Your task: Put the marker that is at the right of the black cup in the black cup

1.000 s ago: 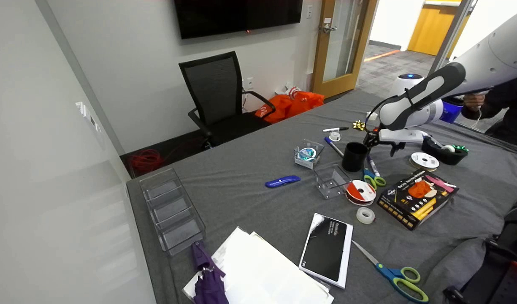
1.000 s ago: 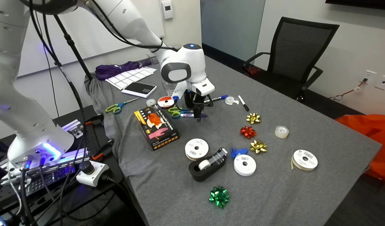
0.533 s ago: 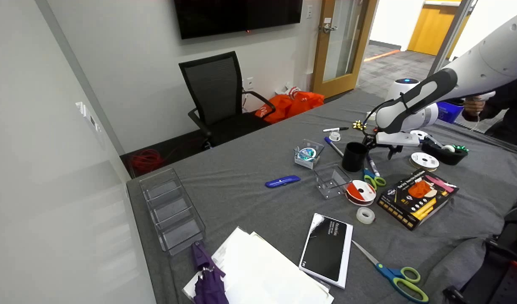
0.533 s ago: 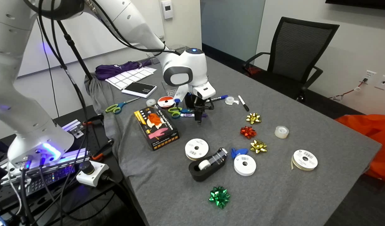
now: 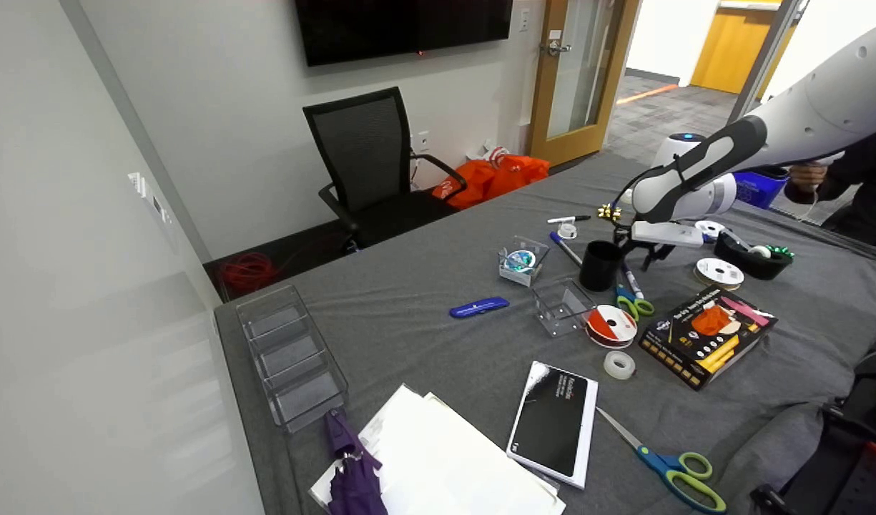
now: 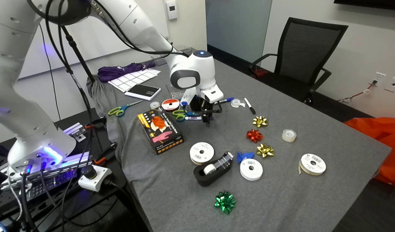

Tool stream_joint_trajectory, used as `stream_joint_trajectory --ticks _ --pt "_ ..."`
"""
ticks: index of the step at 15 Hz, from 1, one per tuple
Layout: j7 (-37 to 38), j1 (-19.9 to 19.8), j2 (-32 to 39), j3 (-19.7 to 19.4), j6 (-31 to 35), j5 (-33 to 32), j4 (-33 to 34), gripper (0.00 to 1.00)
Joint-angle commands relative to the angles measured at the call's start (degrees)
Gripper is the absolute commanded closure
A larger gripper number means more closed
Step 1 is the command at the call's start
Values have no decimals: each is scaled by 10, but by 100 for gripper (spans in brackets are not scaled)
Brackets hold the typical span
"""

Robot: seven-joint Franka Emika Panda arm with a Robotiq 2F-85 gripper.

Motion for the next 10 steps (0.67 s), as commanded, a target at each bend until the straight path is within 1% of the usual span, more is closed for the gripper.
stream_joint_trajectory --ticks 1,4,6,7,8,10 --pt "-19 -13 10 9 1 13 10 69" --pt "-20 -14 7 7 1 12 8 90" --pt "-21 -16 4 6 1 11 7 100" --pt "-22 -16 2 5 0 10 6 100" --pt "-23 -16 -2 4 2 10 1 96" --pt "-28 -16 -8 0 2 5 -6 96"
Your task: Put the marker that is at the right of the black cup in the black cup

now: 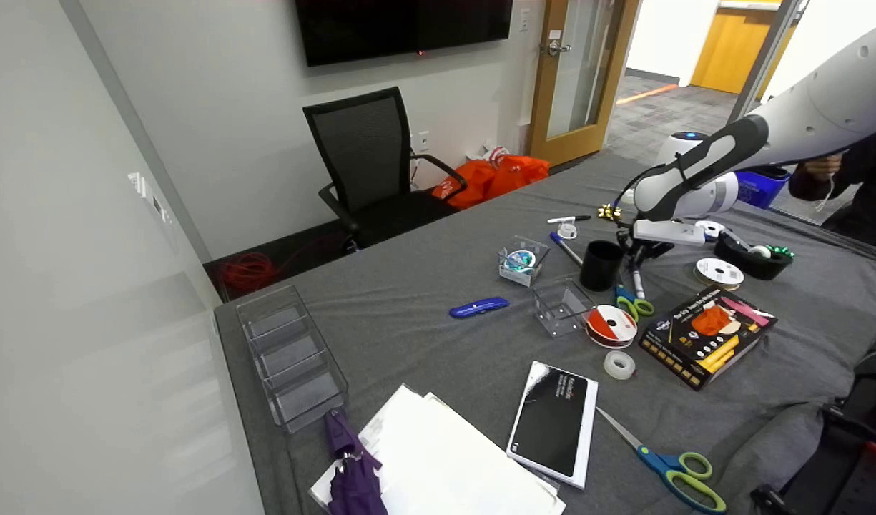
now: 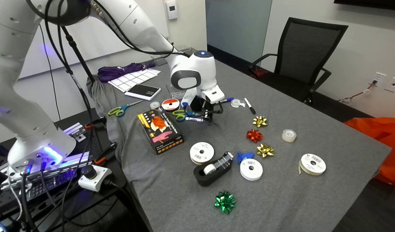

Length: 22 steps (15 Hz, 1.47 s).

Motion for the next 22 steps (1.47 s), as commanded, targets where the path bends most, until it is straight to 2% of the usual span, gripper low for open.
stream_joint_trajectory --ticks 1,2,3,4,7,8,9,13,22 --pt "-30 -10 -13 -3 1 1 -13 73" --pt "-36 -12 -16 -3 1 0 -15 58" --pt "-41 -15 -19 -2 4 3 -18 71" --pt "-48 -17 -21 -1 5 2 -20 89" --pt "-54 -19 -20 -4 8 1 -21 100" --pt "-53 -18 -19 -5 8 0 -20 100" --pt "-51 -16 -18 -8 8 -1 -20 96" --pt "-48 -17 -18 -8 6 2 -21 96" --pt "-96 -57 -95 12 -35 21 -45 96"
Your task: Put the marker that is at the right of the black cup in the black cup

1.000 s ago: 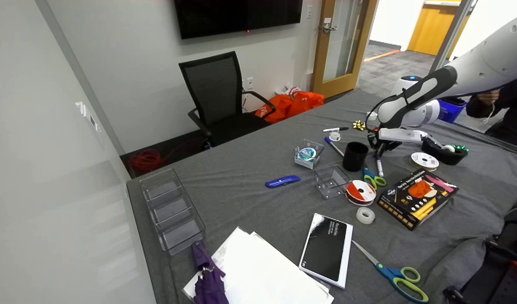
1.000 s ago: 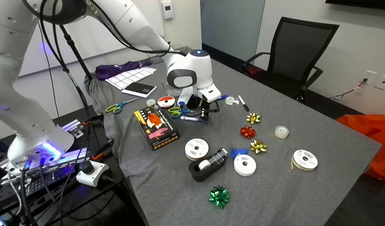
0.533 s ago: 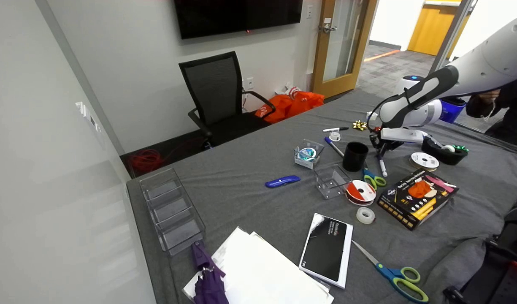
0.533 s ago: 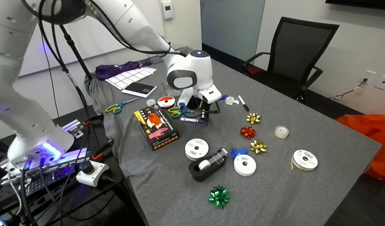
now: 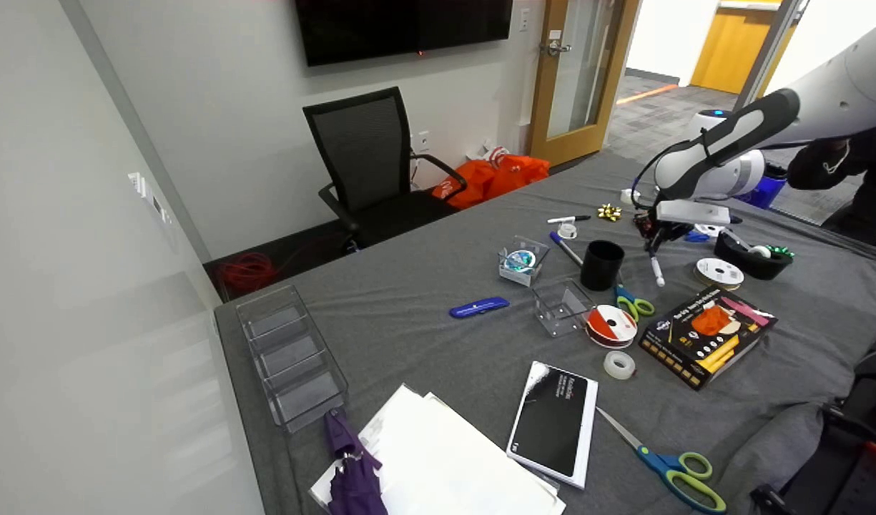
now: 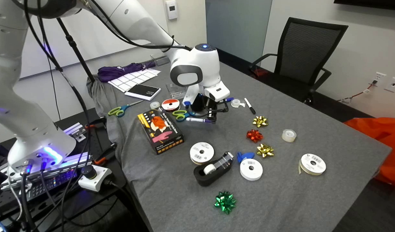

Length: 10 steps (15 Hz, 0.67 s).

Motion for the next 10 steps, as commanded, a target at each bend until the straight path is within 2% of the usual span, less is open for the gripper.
stream_joint_trajectory --ticks 1,4,10 --pt "-37 -26 -57 19 -20 23 -33 96" --pt "-34 -26 -90 21 -4 36 -50 96" --pt "24 25 -156 17 78 43 -113 96"
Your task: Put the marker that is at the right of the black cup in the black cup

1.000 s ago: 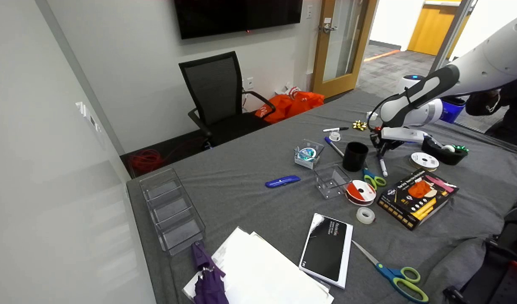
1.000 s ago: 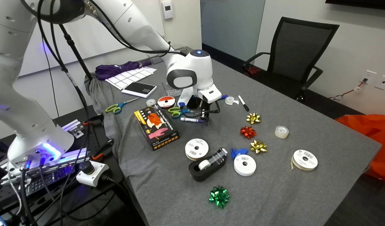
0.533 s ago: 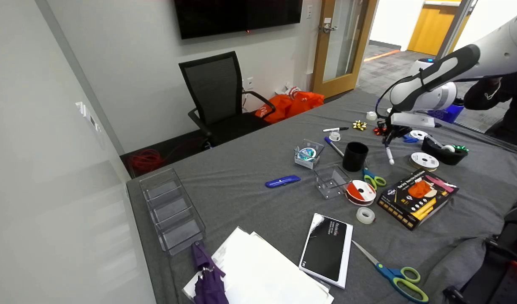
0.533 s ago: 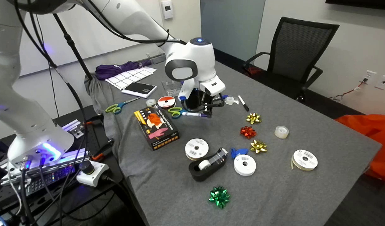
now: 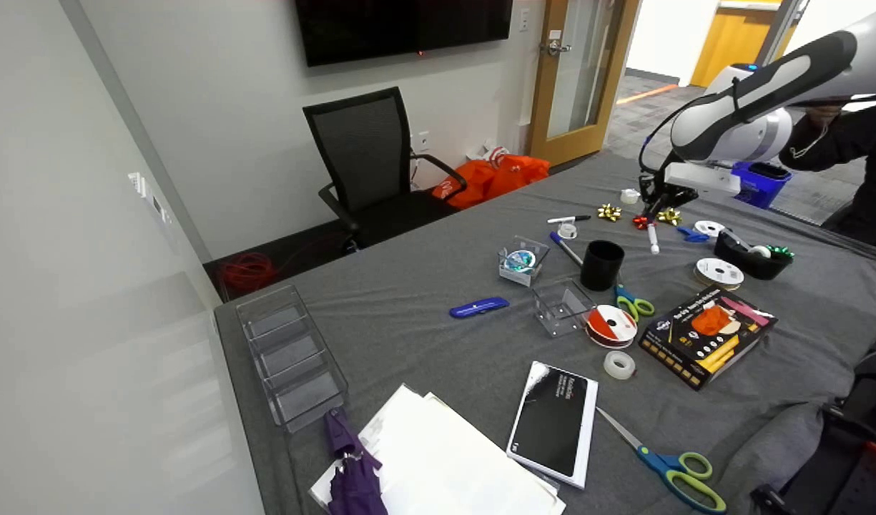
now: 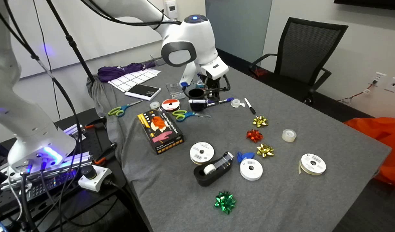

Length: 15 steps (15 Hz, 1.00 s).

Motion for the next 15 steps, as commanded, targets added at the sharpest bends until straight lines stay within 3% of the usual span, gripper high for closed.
stream_joint_trajectory --ticks 1,6,8,12,15 --pt "41 37 -53 0 74 12 -74 96" --pt "156 133 -66 -48 191 -24 -102 96" --pt "209 195 -60 -104 232 -67 -121 96" --pt "295 313 -26 -234 251 -146 -132 96" --pt "342 377 4 -300 271 -166 -148 96"
